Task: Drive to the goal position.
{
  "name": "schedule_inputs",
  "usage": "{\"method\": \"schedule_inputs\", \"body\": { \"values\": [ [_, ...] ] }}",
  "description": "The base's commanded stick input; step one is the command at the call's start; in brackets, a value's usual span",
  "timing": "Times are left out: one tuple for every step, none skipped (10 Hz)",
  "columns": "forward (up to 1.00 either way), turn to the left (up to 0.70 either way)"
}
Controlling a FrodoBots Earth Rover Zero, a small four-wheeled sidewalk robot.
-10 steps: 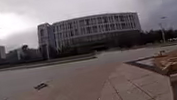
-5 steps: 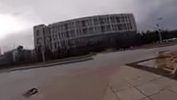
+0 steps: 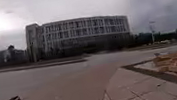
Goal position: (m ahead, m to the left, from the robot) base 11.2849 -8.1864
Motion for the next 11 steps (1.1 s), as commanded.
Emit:
{"method": "schedule_inputs", "body": {
  "values": [
    [0.70,-0.06],
    [0.70,0.00],
    [0.70,0.00],
    [0.70,0.00],
    [0.70,0.00],
    [0.70,0.00],
    [0.70,0.00],
    [0.70,0.00],
    [0.70,0.00],
    [0.70,0.00],
    [0.70,-0.08]
  ]
}}
